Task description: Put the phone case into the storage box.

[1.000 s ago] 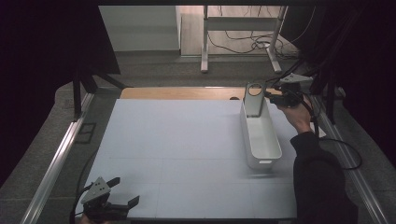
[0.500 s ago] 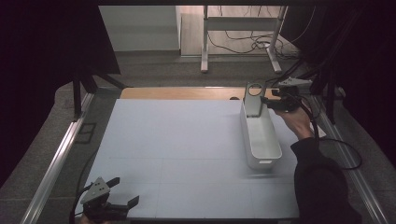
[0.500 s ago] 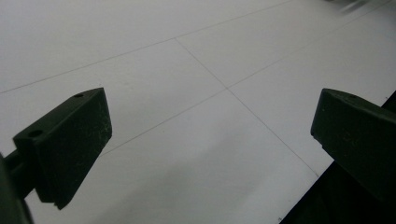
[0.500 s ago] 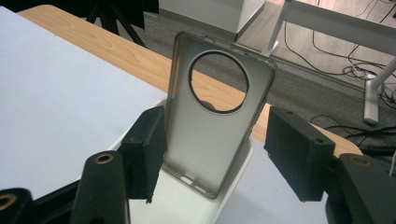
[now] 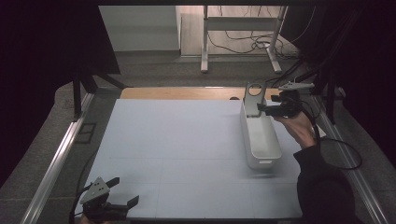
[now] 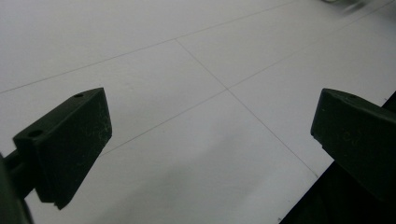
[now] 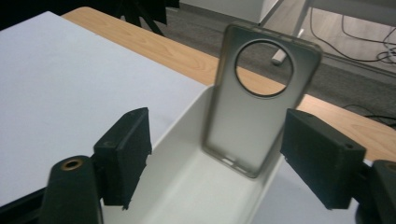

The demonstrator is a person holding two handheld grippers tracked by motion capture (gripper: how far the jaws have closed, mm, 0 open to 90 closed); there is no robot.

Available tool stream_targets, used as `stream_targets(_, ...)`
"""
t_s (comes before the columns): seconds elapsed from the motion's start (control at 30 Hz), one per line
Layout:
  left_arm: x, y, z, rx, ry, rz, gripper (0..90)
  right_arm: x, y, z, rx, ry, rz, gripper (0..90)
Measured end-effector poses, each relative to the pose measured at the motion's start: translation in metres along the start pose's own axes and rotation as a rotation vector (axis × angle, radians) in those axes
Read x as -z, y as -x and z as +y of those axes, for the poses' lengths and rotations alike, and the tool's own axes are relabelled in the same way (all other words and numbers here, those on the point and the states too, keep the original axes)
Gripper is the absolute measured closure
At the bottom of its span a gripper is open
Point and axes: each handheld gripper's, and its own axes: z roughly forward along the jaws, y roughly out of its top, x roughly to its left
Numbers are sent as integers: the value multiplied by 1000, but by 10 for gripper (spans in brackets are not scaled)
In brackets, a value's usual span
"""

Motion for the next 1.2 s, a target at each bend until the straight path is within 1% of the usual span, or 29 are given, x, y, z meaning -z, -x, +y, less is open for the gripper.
stream_targets(0.1, 0, 0, 0, -1, 0, 1, 0, 2, -5, 0, 0, -11, 25, 219)
stream_targets(0.17, 0, 0, 0, -2, 0, 1, 0, 3, -8, -1, 5, -17, 30, 209)
stream_targets(0.27, 1, 0, 0, 5, 3, 3, 0, 5, -12, -3, -1, -21, 40, 187)
stream_targets(0.33, 1, 0, -1, 8, 3, 5, 0, 6, -15, -4, -8, -36, 39, 153)
stream_targets(0.37, 2, 0, -1, 8, 4, 7, 0, 8, -17, -5, -7, -39, 37, 141)
stream_targets(0.4, 2, 0, -1, 8, 4, 7, 0, 11, -19, -7, -17, -36, 36, 130)
stream_targets(0.43, 2, 0, -1, 7, 4, 8, 0, 11, -19, -7, -17, -36, 36, 130)
stream_targets(0.53, 2, 1, -1, 3, 1, 8, 0, 18, -26, -12, -39, -42, 42, 84)
stream_targets(0.6, 2, 1, -2, -2, 5, 9, 0, 20, -29, -17, -42, -58, 41, 62)
stream_targets(0.7, 2, 1, -2, -4, 5, 9, 0, 20, -31, -20, -42, -67, 35, 47)
stream_targets(0.83, 3, 1, -2, -8, 4, 10, 0, 23, -35, -23, -38, -62, 32, 29)
stream_targets(0.9, 2, 1, -2, -4, 8, 9, 0, 25, -37, -24, -35, -62, 27, 23)
stream_targets(1.07, 3, 2, -2, -4, 9, 9, 0, 32, -45, -28, -29, -61, 36, 15)
stream_targets(1.2, 3, 2, -2, -4, 11, 8, 0, 37, -54, -31, -6, -71, 43, 3)
